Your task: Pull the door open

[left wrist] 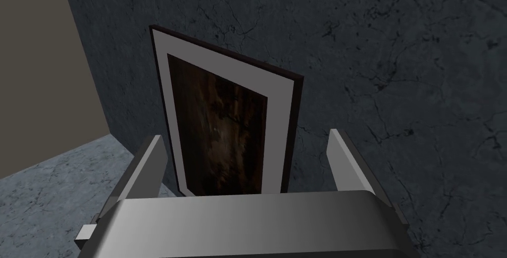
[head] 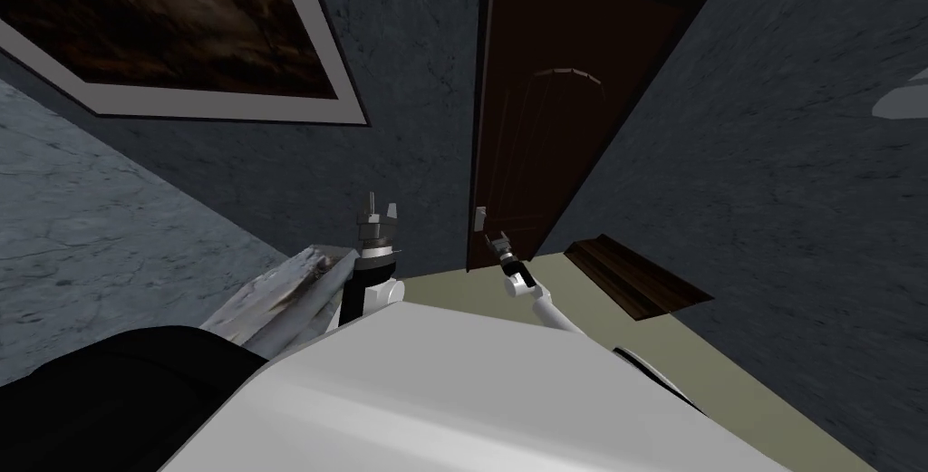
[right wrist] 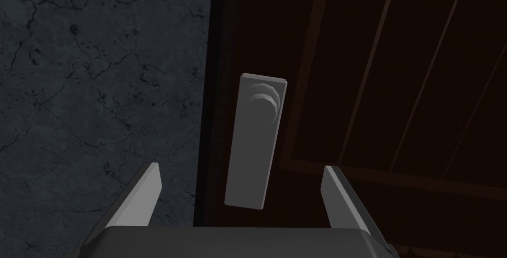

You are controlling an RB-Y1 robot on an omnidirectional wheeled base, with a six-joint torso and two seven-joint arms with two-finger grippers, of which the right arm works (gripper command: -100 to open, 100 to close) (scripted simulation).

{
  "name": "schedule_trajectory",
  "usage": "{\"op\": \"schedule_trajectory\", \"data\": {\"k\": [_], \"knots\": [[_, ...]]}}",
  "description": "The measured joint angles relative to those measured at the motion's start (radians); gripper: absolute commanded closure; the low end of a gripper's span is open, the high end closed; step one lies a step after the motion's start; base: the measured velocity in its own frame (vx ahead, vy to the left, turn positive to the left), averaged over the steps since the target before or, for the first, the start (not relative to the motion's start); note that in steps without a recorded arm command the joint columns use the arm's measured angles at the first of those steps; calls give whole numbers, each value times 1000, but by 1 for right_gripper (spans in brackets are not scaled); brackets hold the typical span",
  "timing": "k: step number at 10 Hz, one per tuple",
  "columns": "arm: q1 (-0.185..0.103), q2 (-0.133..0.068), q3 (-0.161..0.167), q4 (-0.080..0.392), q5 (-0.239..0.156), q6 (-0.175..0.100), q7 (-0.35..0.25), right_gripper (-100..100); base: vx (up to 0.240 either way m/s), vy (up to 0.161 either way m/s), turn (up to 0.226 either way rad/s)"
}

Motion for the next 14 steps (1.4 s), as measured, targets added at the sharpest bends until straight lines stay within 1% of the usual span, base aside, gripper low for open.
{"op": "schedule_trajectory", "data": {"k": [5, 7, 8, 9, 10, 11, 12, 13, 14], "knots": [[-60, -25, 40, 86, -52, 9, -87, -100, 96, 68, -58], [-80, -31, 58, 124, -70, 7, -120, -100, 81, 57, -31], [-81, -31, 59, 126, -71, 7, -124, -100, 58, 61, 277], [-73, -43, 46, 123, -77, 8, -125, -100, 94, 99, 219], [-82, -58, 45, 152, -81, -5, -143, -100, 124, 97, 147], [-72, -80, 38, 151, -86, -15, -158, -100, 121, 93, 176], [-84, -94, 40, 185, -89, -33, -180, -100, 134, 126, 337], [-81, -118, 32, 205, -96, -50, -203, -100, 155, 121, 259], [-83, -136, 25, 225, -101, -64, -221, -100, 135, 94, 192]]}}
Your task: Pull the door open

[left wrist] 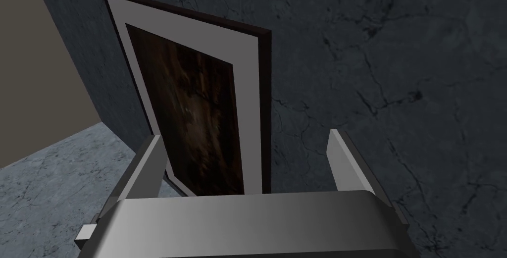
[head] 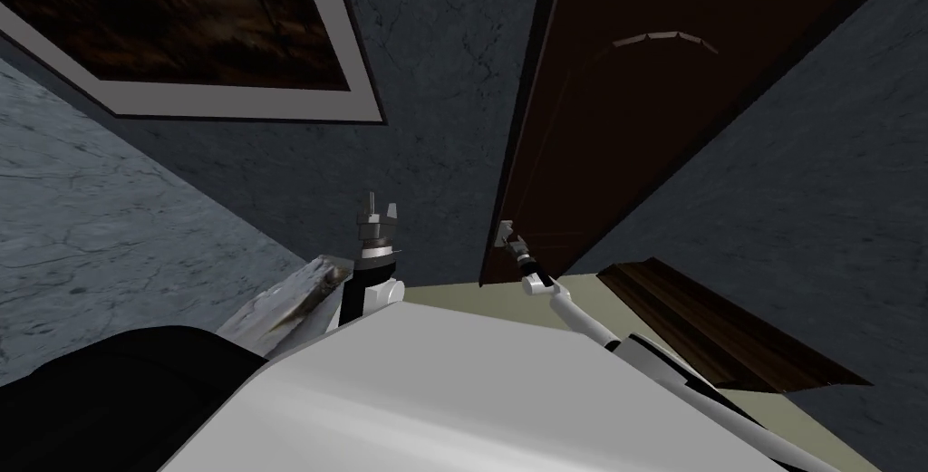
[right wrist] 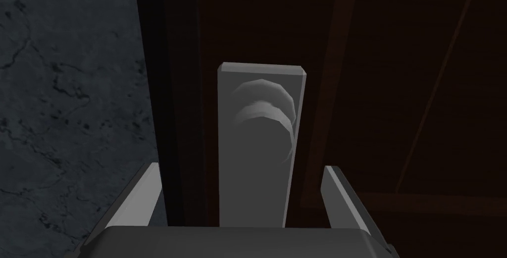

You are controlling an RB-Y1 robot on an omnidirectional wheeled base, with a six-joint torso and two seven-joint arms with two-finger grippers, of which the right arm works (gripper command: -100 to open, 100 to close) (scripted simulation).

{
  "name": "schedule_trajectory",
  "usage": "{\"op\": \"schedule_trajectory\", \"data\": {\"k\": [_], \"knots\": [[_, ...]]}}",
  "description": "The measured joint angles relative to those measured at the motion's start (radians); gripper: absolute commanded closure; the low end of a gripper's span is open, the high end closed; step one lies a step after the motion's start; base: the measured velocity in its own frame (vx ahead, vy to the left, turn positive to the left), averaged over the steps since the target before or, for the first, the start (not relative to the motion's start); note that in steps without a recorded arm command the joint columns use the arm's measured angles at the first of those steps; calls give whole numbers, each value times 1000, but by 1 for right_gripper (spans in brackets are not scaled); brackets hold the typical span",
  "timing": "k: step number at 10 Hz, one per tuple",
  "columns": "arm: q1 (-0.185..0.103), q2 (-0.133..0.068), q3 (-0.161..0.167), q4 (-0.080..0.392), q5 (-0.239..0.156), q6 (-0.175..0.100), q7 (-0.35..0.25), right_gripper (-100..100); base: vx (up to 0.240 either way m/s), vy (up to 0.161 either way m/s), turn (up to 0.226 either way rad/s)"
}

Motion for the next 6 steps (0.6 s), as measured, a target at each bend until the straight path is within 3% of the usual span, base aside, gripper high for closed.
{"op": "schedule_trajectory", "data": {"k": [2, 3, 4, 6], "knots": [[-4, -40, -10, 42, -10, -26, -39, -100, 139, 81, 293], [14, -65, -27, 30, -20, -32, -47, -100, 66, 35, 37], [15, -67, -30, 27, -21, -31, -47, 100, -5, -12, -59], [11, -71, -34, 32, -22, -33, -47, 100, -18, -25, 0]]}}
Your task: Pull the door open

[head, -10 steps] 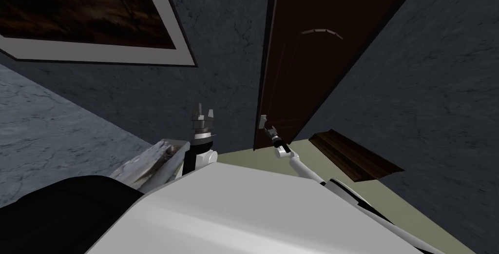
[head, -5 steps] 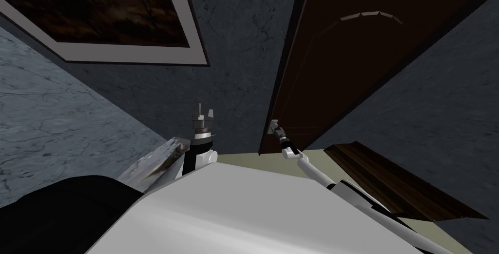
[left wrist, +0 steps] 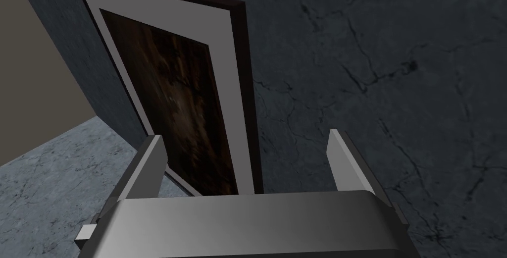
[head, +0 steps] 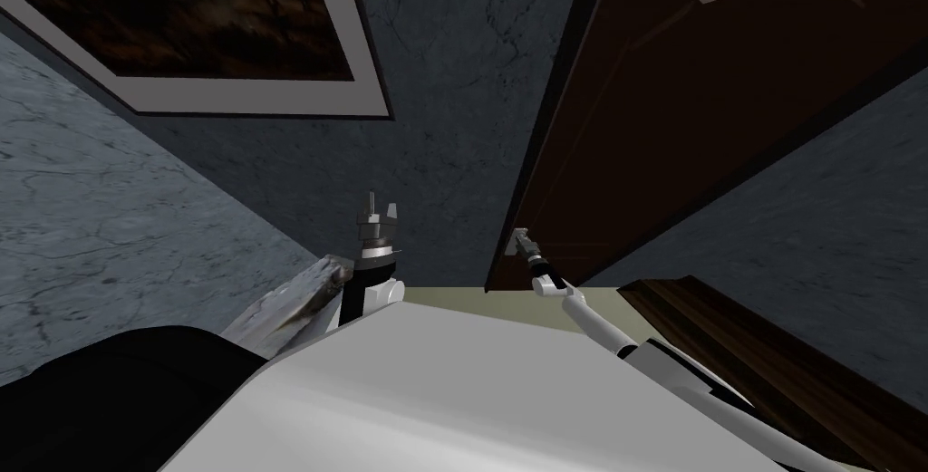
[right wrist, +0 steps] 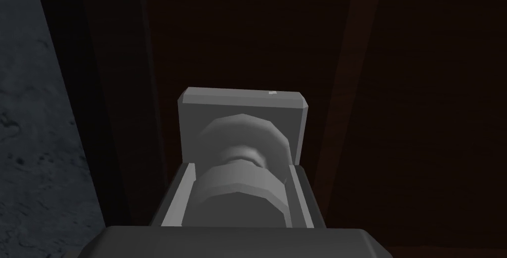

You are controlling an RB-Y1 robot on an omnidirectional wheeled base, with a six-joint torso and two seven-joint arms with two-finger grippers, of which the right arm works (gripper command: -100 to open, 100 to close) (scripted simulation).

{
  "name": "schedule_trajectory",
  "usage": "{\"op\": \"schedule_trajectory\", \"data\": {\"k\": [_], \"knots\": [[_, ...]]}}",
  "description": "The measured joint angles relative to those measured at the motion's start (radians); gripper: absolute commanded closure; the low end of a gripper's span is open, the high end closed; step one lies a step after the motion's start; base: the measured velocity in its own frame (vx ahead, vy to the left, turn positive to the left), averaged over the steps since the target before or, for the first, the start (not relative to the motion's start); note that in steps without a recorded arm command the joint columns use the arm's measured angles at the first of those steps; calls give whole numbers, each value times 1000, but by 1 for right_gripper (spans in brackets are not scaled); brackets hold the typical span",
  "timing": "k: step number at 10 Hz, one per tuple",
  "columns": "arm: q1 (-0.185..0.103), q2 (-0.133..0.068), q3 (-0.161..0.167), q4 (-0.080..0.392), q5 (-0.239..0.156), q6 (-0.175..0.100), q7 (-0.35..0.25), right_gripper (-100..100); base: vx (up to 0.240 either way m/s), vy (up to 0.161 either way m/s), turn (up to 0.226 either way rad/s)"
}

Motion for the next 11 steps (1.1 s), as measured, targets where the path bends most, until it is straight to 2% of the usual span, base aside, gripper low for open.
{"op": "schedule_trajectory", "data": {"k": [4, 7, 11], "knots": [[2, 2, 3, 1, 1, 2, 0, 100, -34, -18, 20], [2, -37, 41, -18, 1, -18, -38, 100, -190, -129, 97], [26, -95, 110, -63, 3, -39, -93, 100, -179, -124, 97]]}}
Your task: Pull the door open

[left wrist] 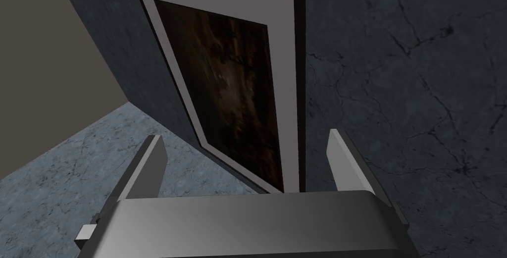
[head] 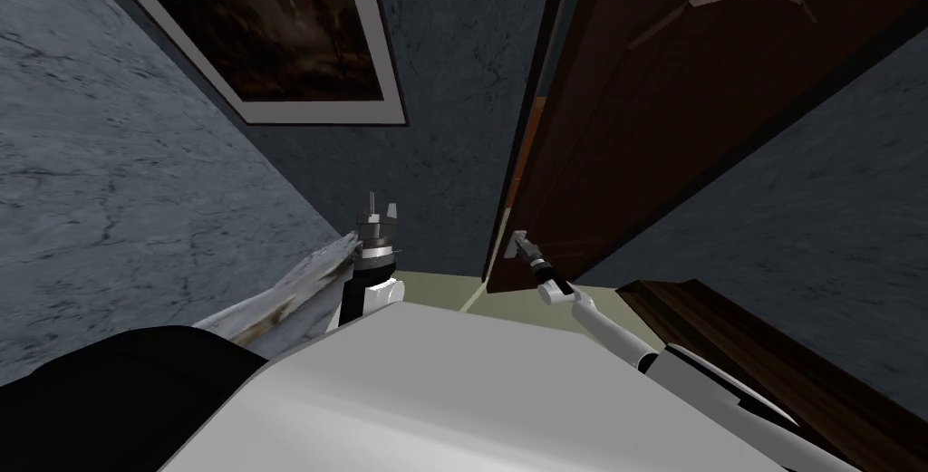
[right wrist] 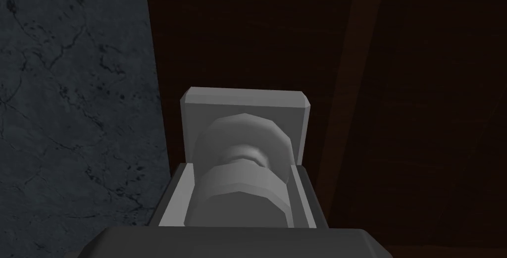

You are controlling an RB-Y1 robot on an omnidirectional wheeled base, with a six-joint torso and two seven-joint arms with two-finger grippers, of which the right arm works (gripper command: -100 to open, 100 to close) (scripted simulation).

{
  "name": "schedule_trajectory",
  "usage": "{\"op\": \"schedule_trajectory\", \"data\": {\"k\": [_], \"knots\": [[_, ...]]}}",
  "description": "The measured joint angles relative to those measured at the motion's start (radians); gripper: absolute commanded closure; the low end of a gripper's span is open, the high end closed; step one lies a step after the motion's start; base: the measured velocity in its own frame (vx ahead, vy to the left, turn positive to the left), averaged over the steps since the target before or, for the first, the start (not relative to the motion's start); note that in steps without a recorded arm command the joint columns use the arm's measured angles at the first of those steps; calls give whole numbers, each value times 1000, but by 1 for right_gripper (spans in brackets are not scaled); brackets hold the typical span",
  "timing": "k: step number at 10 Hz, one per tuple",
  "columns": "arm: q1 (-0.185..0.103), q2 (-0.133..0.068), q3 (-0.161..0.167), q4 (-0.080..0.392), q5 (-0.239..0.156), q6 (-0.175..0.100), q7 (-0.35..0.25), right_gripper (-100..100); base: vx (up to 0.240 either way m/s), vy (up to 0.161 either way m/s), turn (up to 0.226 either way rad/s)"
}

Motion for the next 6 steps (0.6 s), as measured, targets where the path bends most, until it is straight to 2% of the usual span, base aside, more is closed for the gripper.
{"op": "schedule_trajectory", "data": {"k": [2, 3, 6], "knots": [[-1, -28, 36, -7, 3, -21, -35, 100, -147, -101, 61], [1, -28, 41, -7, 4, -22, -39, 100, -128, -84, 80], [6, -71, 82, -31, 13, -53, -75, 100, -188, -156, 119]]}}
